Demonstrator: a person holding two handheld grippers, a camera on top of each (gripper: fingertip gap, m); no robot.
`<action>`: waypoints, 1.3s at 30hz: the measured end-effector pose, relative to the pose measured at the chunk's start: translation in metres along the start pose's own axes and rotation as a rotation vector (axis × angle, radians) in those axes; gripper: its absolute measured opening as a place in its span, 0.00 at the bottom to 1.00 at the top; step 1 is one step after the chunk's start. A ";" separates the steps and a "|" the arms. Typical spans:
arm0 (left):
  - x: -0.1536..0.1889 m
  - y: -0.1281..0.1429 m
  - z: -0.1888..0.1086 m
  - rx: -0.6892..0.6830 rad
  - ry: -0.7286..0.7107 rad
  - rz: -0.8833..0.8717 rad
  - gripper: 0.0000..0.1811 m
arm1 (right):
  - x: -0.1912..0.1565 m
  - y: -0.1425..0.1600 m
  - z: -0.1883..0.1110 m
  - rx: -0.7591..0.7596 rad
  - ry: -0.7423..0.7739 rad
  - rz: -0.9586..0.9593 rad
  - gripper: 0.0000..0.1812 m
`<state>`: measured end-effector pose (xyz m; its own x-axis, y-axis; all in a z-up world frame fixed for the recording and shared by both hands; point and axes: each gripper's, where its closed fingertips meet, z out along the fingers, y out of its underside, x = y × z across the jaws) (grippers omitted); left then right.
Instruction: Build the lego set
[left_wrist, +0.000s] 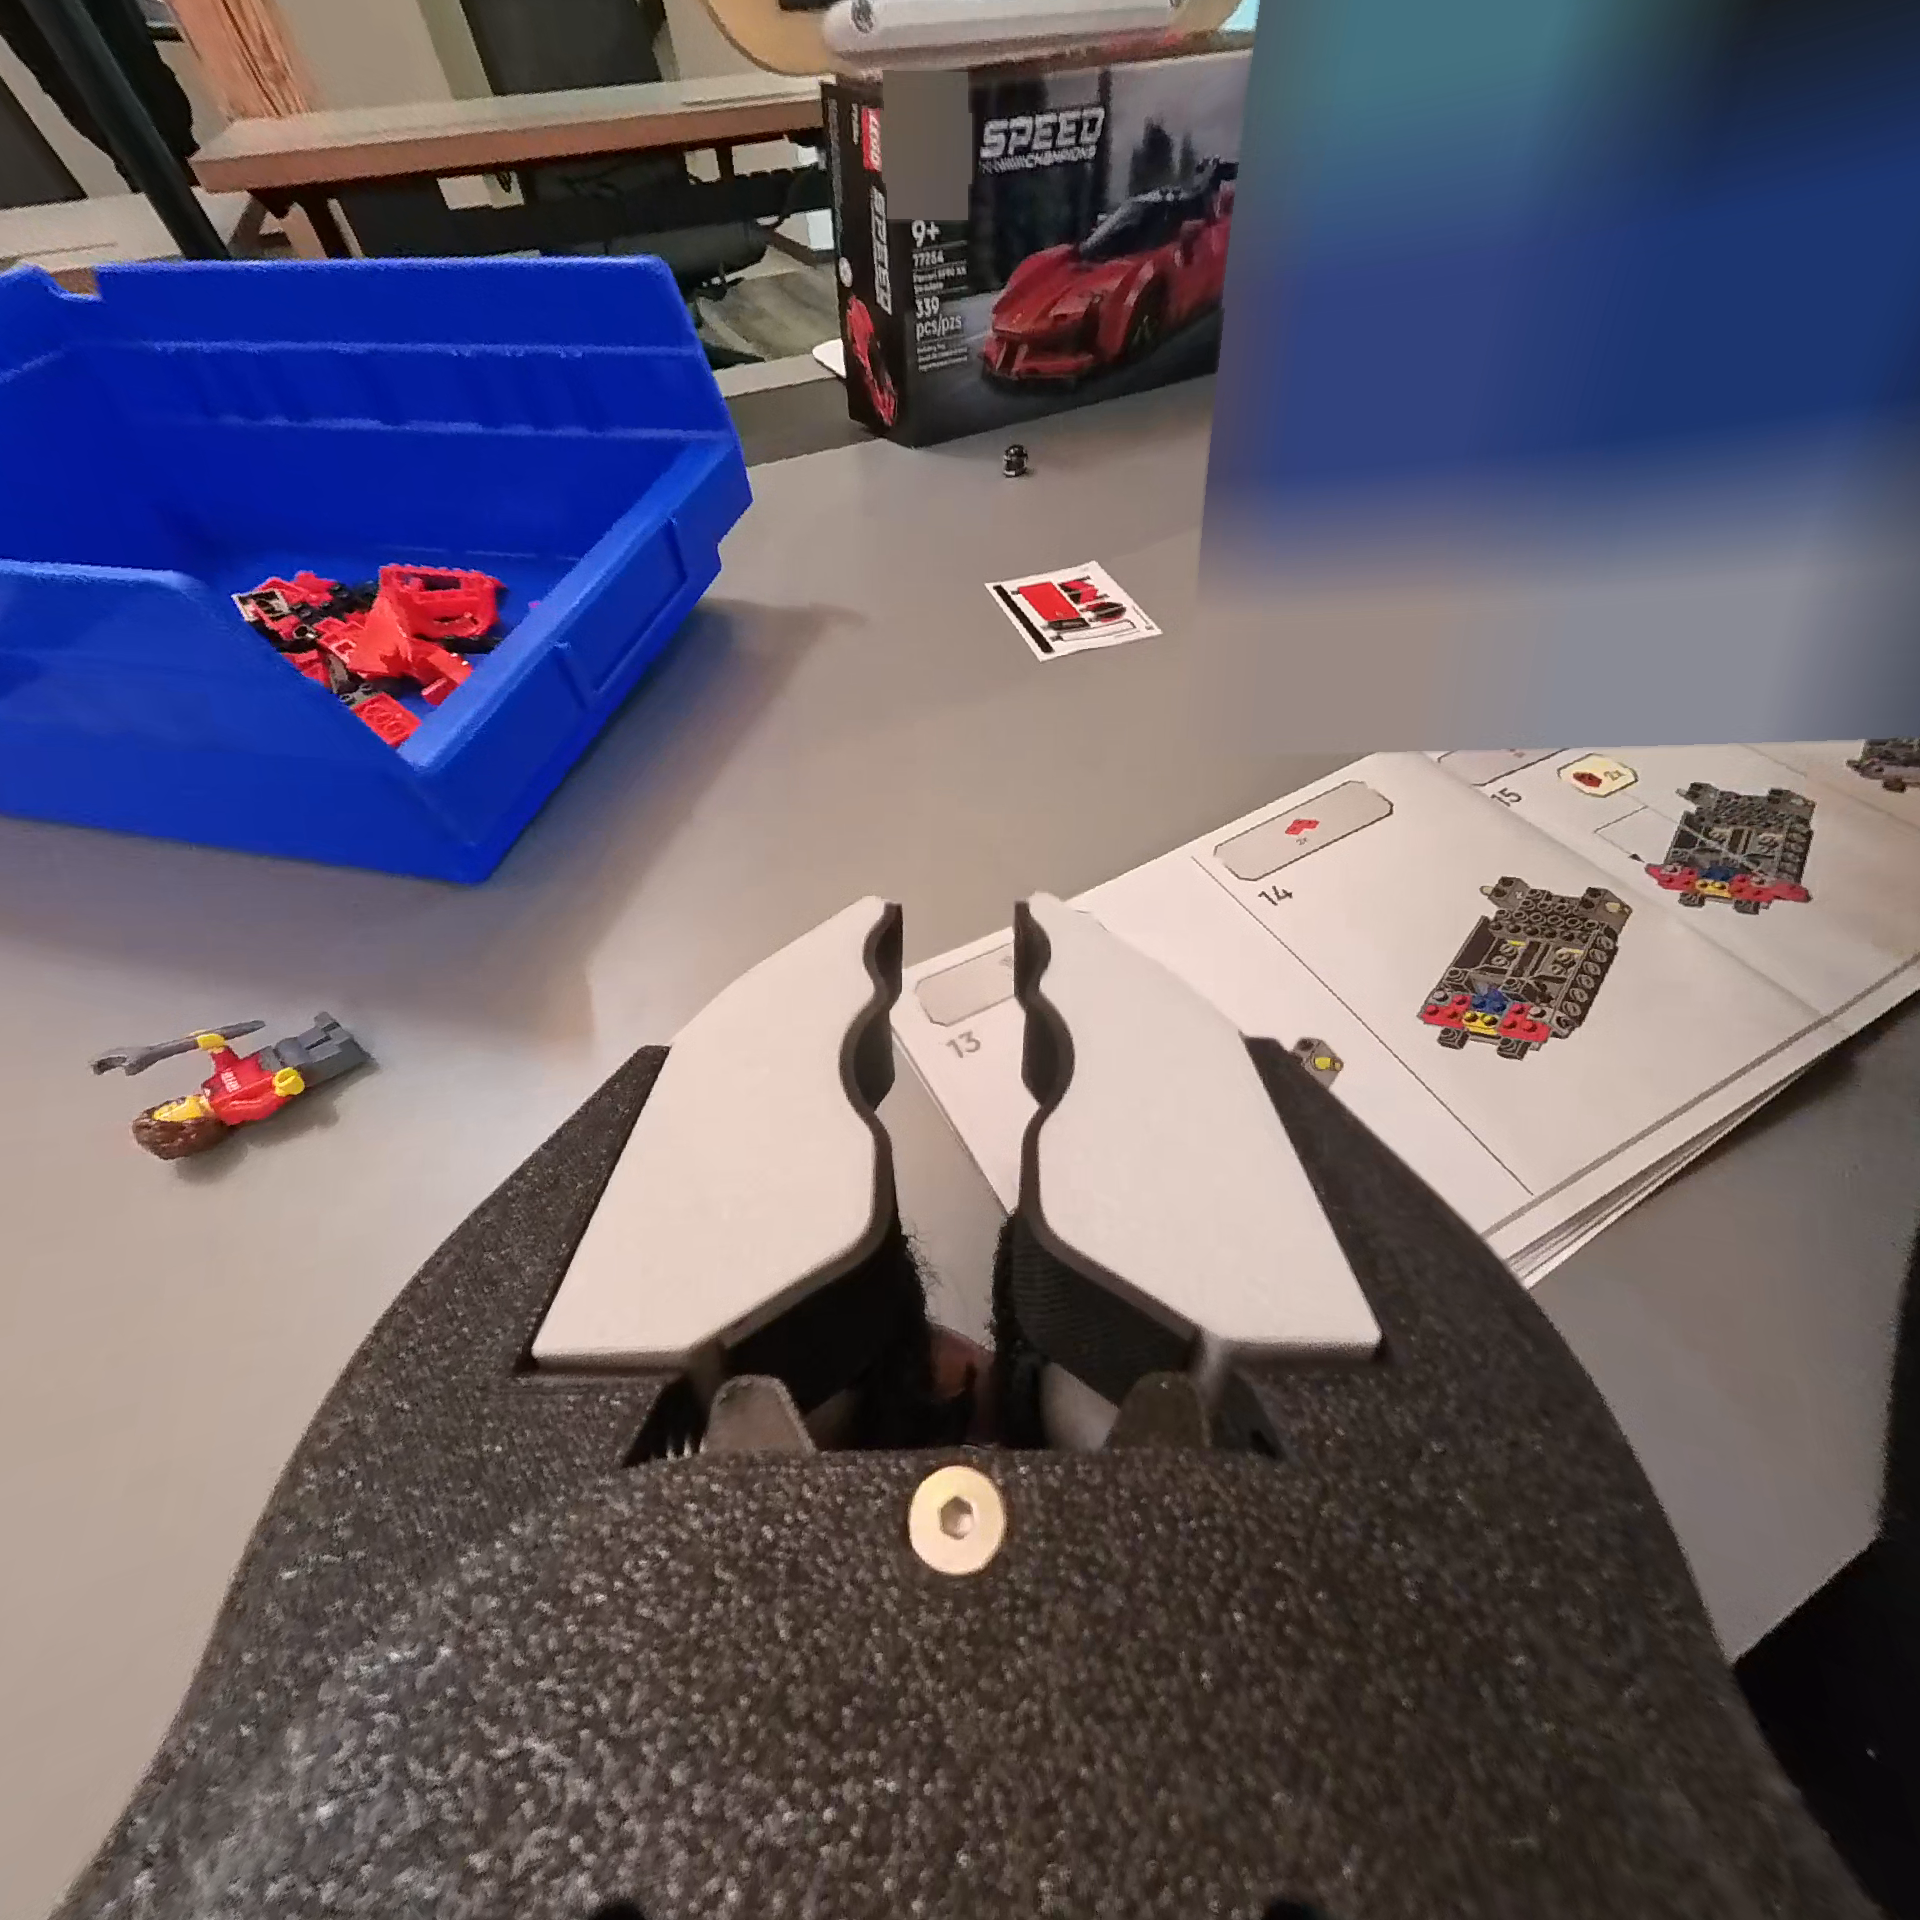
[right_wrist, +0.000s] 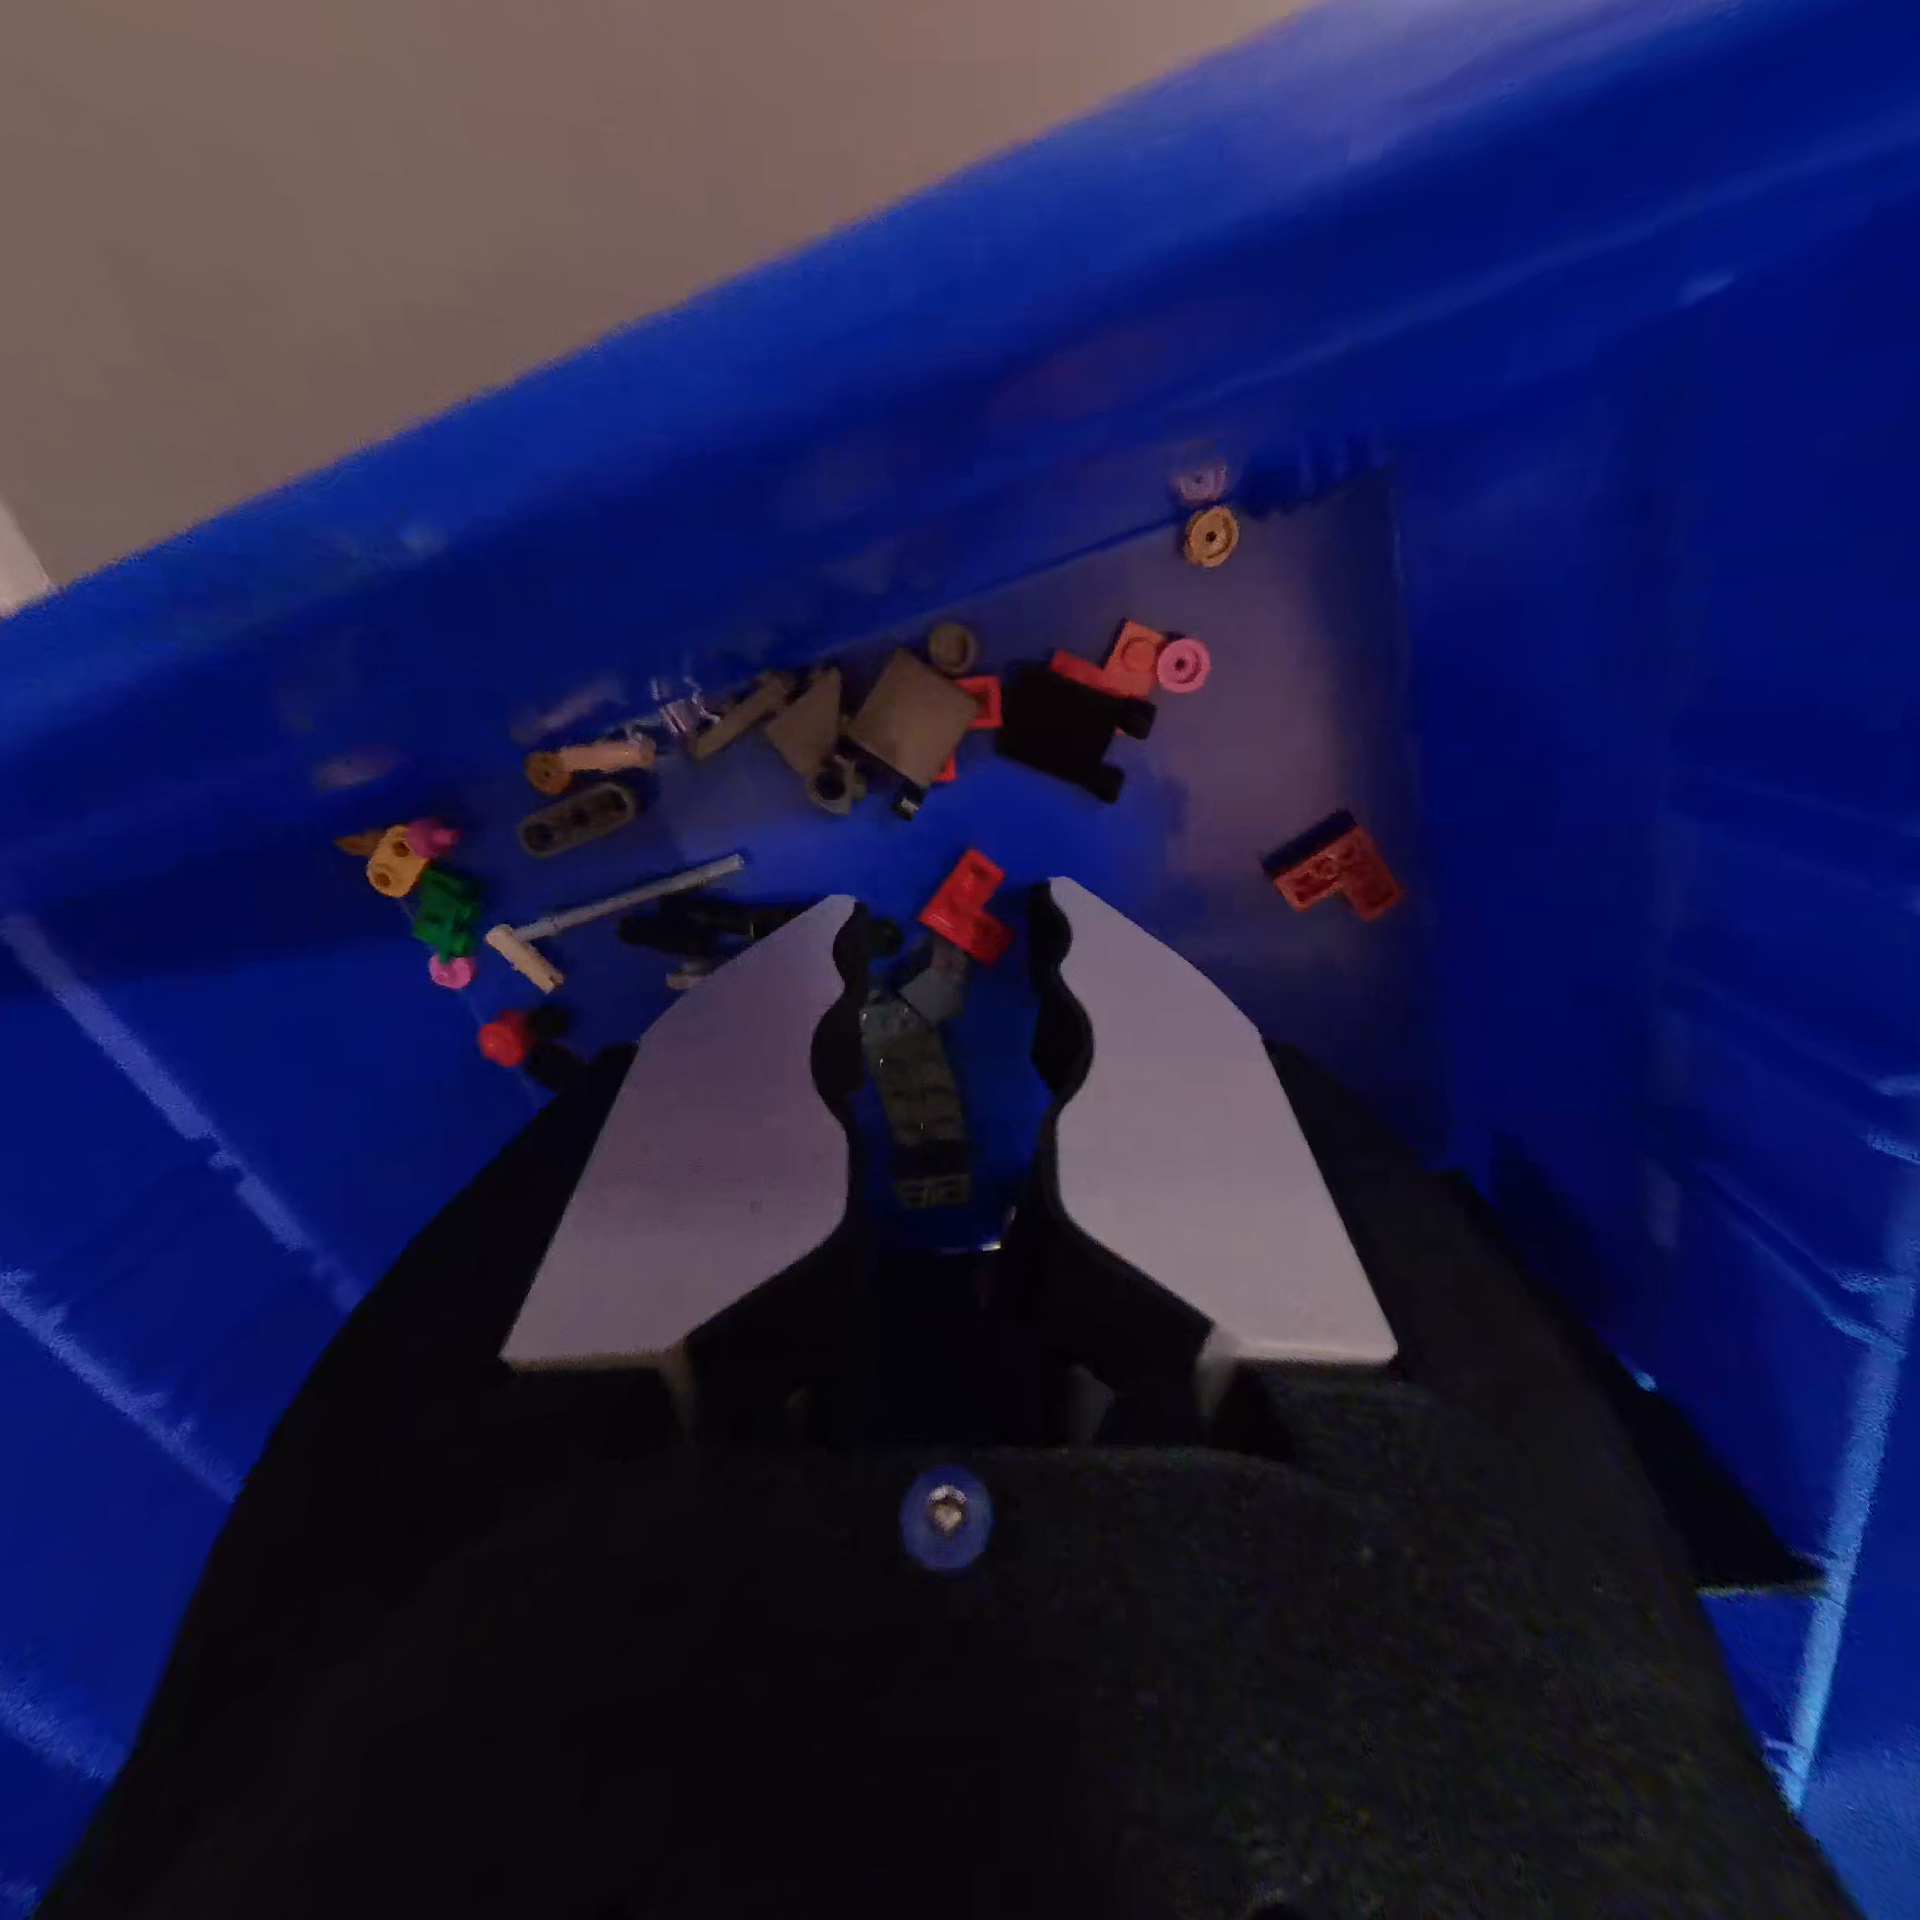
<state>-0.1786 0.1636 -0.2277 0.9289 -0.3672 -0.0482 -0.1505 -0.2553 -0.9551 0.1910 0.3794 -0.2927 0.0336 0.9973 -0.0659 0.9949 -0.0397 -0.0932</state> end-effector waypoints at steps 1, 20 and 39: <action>0.000 -0.001 -0.001 0.009 0.000 -0.003 0.11 | 0.004 0.001 0.001 -0.010 0.029 -0.007 0.12; 0.002 -0.011 -0.010 0.104 -0.009 0.028 0.11 | -0.130 -0.133 -0.020 0.128 -0.041 -0.430 0.08; 0.003 -0.009 -0.008 0.084 0.018 0.014 0.11 | 0.016 -0.025 -0.128 0.276 0.264 0.001 0.18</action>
<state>-0.1766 0.1578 -0.2169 0.9208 -0.3860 -0.0568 -0.1335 -0.1749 -0.9755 0.1794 0.4039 -0.1646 0.0934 0.9776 0.1886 0.9328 -0.0197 -0.3600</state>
